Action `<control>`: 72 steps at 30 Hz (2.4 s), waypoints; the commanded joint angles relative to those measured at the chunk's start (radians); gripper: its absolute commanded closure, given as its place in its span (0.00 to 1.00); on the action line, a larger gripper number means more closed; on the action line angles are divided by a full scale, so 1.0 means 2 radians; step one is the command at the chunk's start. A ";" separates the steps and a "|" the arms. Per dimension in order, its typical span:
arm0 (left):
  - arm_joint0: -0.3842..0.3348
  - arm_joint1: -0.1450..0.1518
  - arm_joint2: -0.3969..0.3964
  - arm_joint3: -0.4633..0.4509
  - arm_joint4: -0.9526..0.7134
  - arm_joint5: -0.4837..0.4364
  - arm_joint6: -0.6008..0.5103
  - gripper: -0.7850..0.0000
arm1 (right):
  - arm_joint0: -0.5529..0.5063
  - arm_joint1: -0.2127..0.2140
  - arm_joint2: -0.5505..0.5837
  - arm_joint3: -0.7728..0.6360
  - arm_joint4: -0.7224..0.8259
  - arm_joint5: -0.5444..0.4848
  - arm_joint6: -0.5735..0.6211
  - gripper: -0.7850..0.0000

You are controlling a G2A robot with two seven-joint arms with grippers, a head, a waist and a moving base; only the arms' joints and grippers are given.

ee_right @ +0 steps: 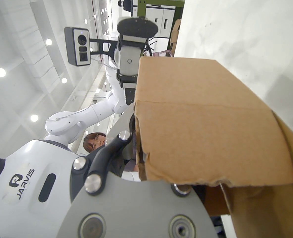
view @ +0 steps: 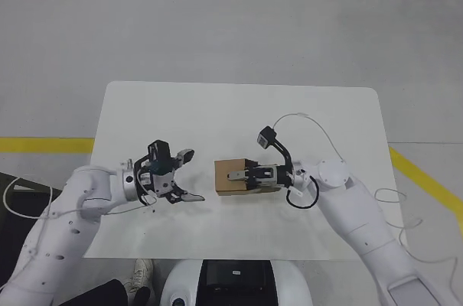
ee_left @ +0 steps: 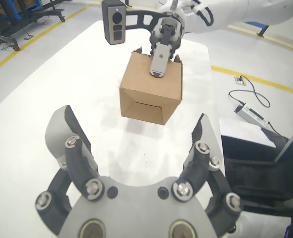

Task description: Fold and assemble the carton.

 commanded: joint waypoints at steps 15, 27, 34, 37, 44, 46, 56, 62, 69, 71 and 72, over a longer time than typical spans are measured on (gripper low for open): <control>-0.069 -0.025 0.108 0.135 0.142 0.070 0.153 0.00 | 0.027 -0.021 -0.040 0.113 0.000 -0.040 -0.006 1.00; -0.094 -0.038 0.143 0.161 0.207 0.072 0.210 0.00 | 0.022 -0.023 -0.035 0.106 -0.005 -0.032 -0.022 0.00; -0.091 -0.038 0.143 0.166 0.222 0.071 0.224 0.00 | 0.006 -0.015 -0.016 0.068 -0.011 -0.014 -0.033 0.00; -0.095 -0.041 0.148 0.167 0.226 0.065 0.226 0.00 | -0.005 -0.008 0.001 0.040 -0.020 -0.001 -0.036 0.00; -0.111 -0.049 0.166 0.181 0.235 0.053 0.238 0.00 | -0.051 0.016 0.061 -0.057 -0.045 0.033 -0.035 0.00; -0.119 -0.052 0.173 0.189 0.233 0.048 0.238 0.00 | -0.067 0.023 0.082 -0.083 -0.050 0.043 -0.032 0.00; -0.155 -0.073 0.208 0.229 0.228 0.051 0.244 0.00 | -0.135 0.047 0.149 -0.211 -0.066 0.089 0.013 0.00; -0.171 -0.080 0.215 0.247 0.229 0.047 0.252 0.00 | -0.164 0.055 0.151 -0.234 -0.088 0.114 0.028 0.00; -0.178 -0.086 0.224 0.261 0.238 0.047 0.265 0.00 | -0.177 0.057 0.151 -0.232 -0.091 0.098 0.018 0.00; -0.180 -0.086 0.225 0.261 0.246 0.048 0.269 0.00 | -0.177 0.057 0.151 -0.232 -0.091 0.098 0.018 0.00; -0.180 -0.086 0.224 0.262 0.250 0.048 0.272 0.00 | -0.177 0.057 0.151 -0.232 -0.091 0.098 0.018 0.00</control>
